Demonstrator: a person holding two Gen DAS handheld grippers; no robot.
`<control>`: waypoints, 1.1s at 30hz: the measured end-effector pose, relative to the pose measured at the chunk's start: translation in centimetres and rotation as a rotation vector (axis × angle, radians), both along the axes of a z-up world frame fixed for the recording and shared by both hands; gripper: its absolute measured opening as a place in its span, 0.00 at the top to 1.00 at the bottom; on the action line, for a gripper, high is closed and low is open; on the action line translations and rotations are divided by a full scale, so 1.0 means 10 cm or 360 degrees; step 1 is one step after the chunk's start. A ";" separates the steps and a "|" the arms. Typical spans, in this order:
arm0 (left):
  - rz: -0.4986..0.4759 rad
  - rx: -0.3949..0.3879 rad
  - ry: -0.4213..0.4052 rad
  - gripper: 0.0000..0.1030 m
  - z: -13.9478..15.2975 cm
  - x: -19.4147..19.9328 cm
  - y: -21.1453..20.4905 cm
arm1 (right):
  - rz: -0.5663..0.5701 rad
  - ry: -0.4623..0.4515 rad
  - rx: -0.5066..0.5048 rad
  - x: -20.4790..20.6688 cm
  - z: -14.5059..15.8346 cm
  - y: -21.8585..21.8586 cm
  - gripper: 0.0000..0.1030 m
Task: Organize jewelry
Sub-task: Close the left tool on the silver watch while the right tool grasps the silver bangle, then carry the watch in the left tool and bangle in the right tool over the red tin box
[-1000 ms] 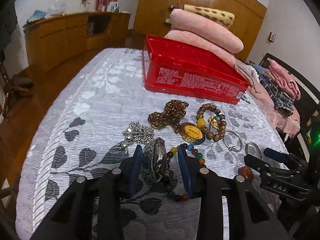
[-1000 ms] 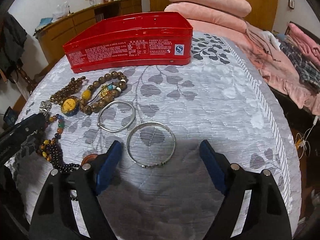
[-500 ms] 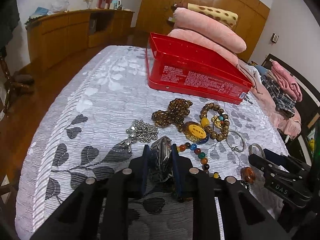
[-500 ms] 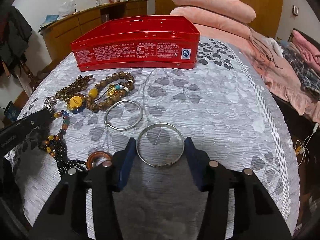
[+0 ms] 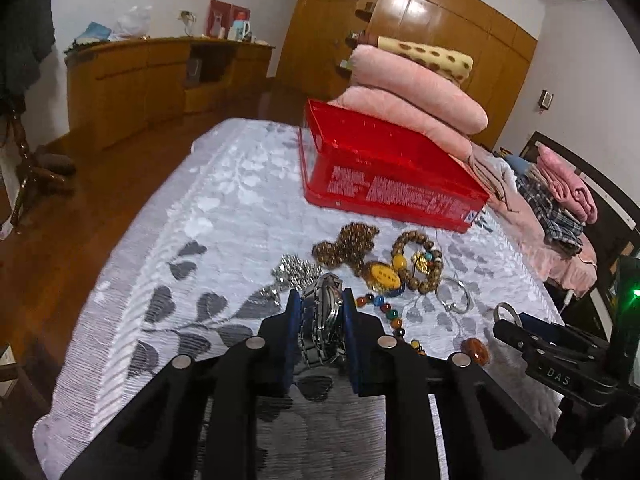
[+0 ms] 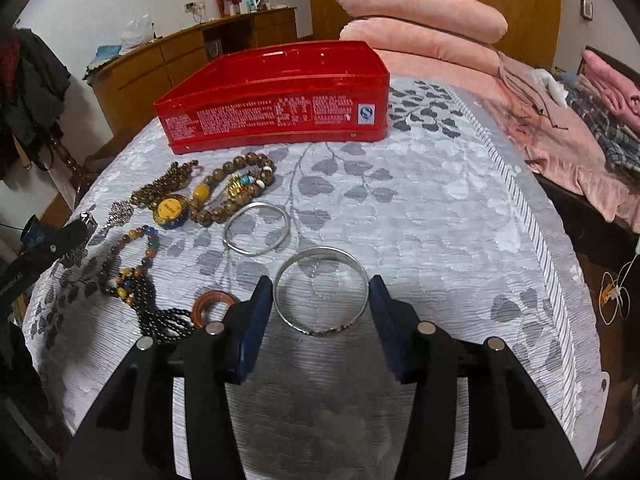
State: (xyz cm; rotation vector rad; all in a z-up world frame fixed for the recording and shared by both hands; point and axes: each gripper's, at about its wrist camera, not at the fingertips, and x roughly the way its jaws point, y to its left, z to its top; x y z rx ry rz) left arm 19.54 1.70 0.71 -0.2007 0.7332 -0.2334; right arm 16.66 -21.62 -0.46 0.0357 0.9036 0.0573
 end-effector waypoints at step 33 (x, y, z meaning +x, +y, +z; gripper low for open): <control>-0.0118 0.0051 -0.0129 0.80 0.56 1.24 -0.67 | 0.0080 -0.0197 0.0029 1.23 0.66 0.00 0.54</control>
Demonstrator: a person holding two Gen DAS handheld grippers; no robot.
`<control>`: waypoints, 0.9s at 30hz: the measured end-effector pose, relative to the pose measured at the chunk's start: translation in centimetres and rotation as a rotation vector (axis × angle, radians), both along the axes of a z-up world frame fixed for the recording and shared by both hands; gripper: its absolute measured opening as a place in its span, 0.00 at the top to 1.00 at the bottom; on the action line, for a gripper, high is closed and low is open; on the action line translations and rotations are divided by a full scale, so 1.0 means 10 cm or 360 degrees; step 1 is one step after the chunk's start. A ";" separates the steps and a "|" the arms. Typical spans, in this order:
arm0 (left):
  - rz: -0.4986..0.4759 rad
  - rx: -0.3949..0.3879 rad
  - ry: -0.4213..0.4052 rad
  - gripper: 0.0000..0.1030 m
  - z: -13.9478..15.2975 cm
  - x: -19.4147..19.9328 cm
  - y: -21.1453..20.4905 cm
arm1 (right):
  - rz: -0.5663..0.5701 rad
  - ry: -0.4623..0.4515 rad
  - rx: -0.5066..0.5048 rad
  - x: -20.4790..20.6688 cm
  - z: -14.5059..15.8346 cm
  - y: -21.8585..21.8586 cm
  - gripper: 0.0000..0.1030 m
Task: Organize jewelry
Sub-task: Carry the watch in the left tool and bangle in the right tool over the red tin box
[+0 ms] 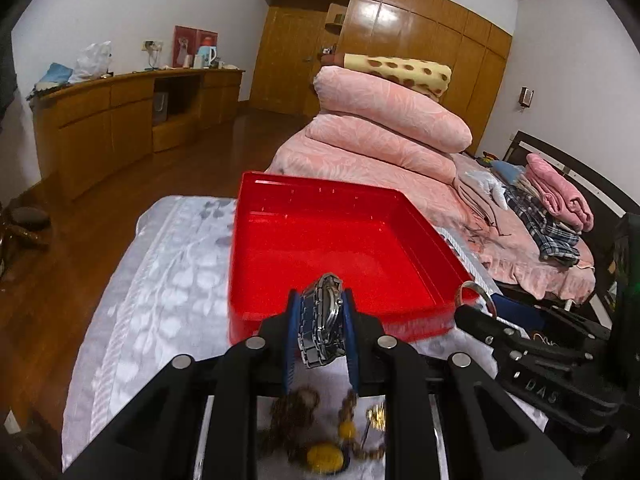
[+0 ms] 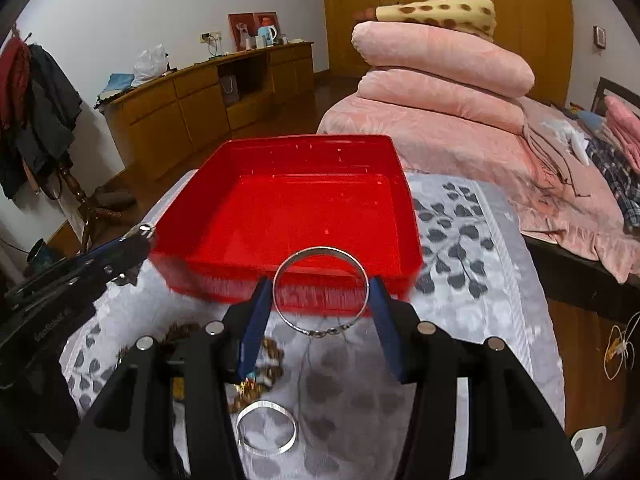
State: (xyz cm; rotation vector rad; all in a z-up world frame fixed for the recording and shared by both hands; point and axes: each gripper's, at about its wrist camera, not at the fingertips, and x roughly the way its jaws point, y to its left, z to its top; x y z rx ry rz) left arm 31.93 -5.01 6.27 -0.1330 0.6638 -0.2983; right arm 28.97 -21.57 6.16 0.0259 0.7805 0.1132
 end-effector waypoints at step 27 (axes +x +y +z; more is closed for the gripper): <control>0.0067 0.0007 0.0006 0.56 0.03 0.48 -0.01 | -0.0064 -0.0037 0.0070 0.55 0.01 -0.10 0.35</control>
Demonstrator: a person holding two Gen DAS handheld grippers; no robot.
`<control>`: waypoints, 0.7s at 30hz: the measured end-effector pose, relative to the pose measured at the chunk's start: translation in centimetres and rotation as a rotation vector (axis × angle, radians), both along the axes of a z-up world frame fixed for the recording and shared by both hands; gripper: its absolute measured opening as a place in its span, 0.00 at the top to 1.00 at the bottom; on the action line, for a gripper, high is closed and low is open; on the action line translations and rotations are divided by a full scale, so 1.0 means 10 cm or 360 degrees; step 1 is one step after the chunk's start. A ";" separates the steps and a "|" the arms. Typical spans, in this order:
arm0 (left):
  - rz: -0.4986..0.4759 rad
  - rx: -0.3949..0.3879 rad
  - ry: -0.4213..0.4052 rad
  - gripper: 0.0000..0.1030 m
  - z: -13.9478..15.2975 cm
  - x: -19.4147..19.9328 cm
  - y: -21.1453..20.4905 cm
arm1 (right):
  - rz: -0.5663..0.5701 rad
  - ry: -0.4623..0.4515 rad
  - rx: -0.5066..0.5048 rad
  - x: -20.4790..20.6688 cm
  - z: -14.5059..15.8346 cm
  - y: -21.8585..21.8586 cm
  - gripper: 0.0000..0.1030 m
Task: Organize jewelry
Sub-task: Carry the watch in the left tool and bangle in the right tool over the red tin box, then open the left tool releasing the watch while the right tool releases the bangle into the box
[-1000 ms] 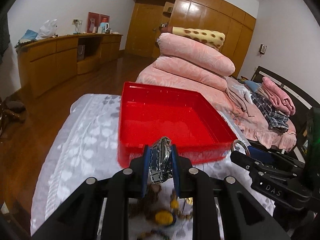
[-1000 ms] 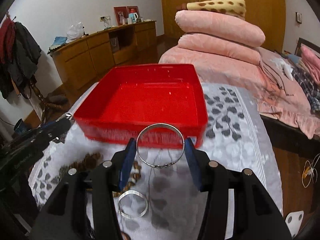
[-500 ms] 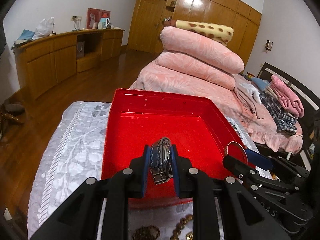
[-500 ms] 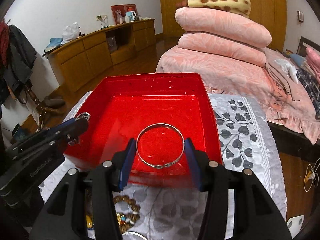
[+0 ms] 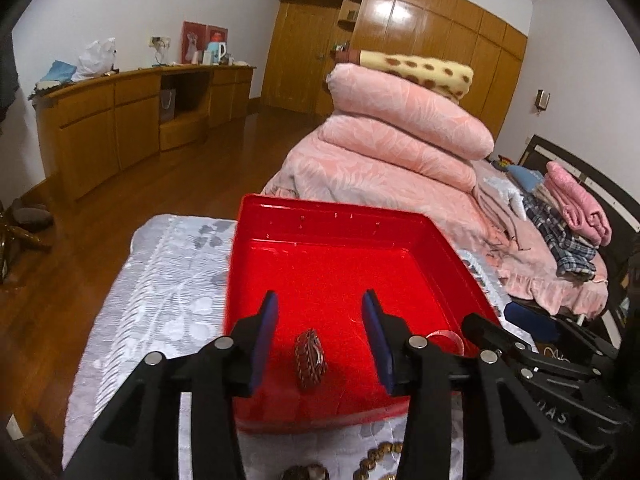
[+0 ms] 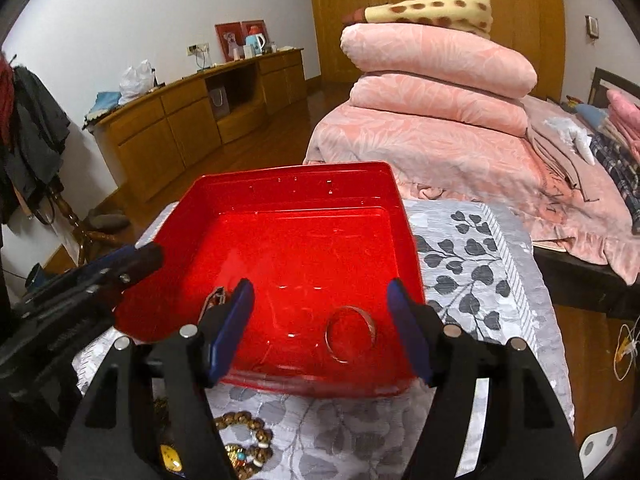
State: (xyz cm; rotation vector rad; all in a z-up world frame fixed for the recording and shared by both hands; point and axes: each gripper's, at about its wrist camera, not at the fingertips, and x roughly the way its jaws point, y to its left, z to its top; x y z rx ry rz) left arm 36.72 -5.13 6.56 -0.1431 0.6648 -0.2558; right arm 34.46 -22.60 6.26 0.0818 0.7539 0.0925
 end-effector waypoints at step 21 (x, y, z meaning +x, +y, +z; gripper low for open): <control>0.0051 0.0179 0.0240 0.51 -0.71 -1.46 0.46 | 0.0010 0.0193 0.0069 -1.61 -0.65 0.02 0.38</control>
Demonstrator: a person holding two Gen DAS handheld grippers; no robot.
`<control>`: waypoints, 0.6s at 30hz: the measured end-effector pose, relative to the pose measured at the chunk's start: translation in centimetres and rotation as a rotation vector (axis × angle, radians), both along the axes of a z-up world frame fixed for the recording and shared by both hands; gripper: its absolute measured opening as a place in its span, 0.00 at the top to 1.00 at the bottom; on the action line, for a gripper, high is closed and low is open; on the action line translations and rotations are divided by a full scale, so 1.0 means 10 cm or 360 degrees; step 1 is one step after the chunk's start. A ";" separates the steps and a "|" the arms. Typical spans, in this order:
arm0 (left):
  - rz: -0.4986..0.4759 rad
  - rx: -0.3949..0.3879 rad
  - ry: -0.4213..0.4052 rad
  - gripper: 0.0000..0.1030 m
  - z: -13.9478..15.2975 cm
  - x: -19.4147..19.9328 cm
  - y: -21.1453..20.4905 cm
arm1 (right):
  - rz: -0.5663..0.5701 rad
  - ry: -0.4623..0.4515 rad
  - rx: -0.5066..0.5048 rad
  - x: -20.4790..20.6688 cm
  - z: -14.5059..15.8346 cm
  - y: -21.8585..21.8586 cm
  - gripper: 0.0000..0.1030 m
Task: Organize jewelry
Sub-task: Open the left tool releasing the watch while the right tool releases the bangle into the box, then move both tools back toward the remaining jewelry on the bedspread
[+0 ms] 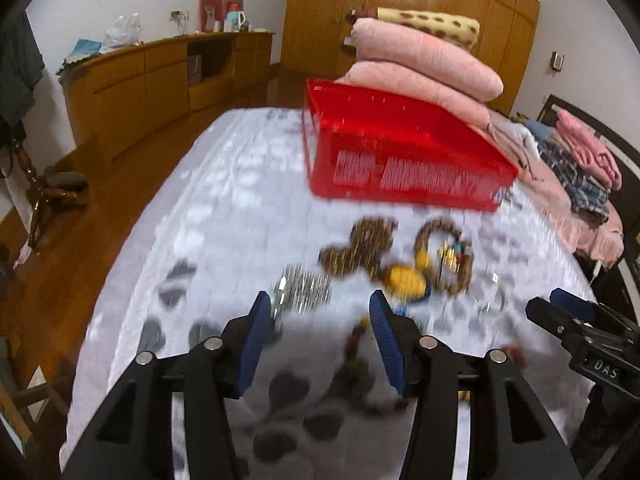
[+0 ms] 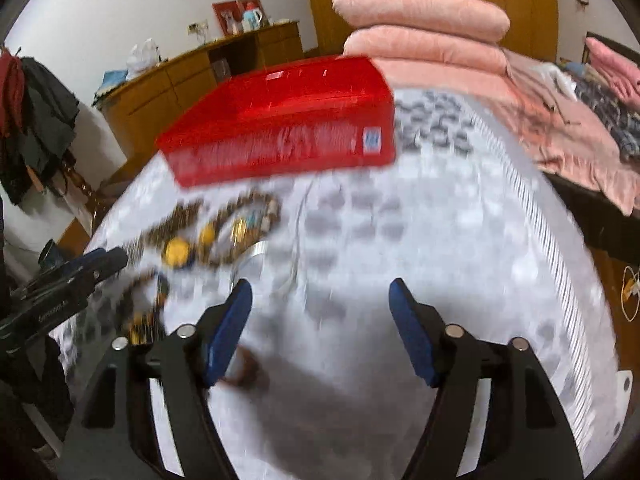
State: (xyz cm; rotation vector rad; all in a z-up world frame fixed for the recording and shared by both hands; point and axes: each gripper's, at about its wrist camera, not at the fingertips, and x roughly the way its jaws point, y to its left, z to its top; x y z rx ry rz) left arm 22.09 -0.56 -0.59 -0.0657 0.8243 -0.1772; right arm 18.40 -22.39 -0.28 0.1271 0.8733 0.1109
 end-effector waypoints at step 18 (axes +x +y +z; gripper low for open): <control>-0.0076 0.0006 0.0049 0.51 -0.12 -0.24 -0.11 | 0.0155 0.0021 -0.0091 -0.33 -0.09 0.31 0.49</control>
